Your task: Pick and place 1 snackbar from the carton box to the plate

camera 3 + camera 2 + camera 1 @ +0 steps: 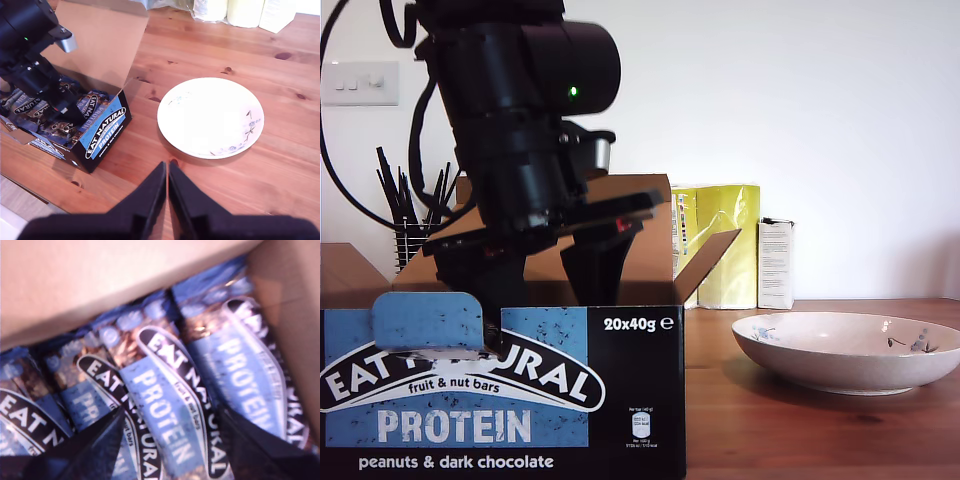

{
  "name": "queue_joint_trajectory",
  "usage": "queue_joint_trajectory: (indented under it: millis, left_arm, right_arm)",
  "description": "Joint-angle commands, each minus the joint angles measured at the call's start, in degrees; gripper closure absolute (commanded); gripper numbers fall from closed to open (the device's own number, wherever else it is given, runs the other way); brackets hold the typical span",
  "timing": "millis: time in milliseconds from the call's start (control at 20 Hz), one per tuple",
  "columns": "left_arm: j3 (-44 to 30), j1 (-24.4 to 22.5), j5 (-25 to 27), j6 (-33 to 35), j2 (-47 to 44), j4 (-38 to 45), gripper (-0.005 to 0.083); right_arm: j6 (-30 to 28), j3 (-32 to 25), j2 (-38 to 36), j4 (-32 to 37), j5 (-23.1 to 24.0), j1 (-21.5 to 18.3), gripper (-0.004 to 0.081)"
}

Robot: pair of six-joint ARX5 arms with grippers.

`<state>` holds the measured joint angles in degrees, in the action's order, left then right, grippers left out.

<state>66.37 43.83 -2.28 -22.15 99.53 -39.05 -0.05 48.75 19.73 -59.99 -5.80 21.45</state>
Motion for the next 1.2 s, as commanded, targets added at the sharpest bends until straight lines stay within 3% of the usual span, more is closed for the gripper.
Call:
queue_joint_trajectory:
  millis: [0, 300, 400, 850, 1150]
  left_arm:
    - [-0.5, 0.2, 0.2, -0.4, 2.5, 0.3, 0.0262]
    - [0.7, 0.3, -0.3, 0.4, 2.4, 1.7, 0.0603]
    - [1.9, 0.3, -0.3, 1.6, 2.4, 1.0, 0.0658]
    - [14.4, 0.3, 0.1, 6.1, 2.2, -11.3, 0.0669]
    - [18.5, 0.3, 2.2, 7.6, 0.8, -16.2, 0.0669]
  right_arm:
    - [0.0, 0.7, -0.1, 0.5, 0.0, -0.1, 0.0783]
    - [-0.1, 0.7, -0.1, 0.5, 0.0, -0.1, 0.0783]
    - [-0.1, 0.7, -0.1, 0.5, 0.0, -0.1, 0.0783]
    - [-0.3, 0.7, -0.1, 0.5, 0.2, -0.1, 0.0783]
    - [-0.4, 0.7, -0.1, 0.5, 0.2, -0.1, 0.0783]
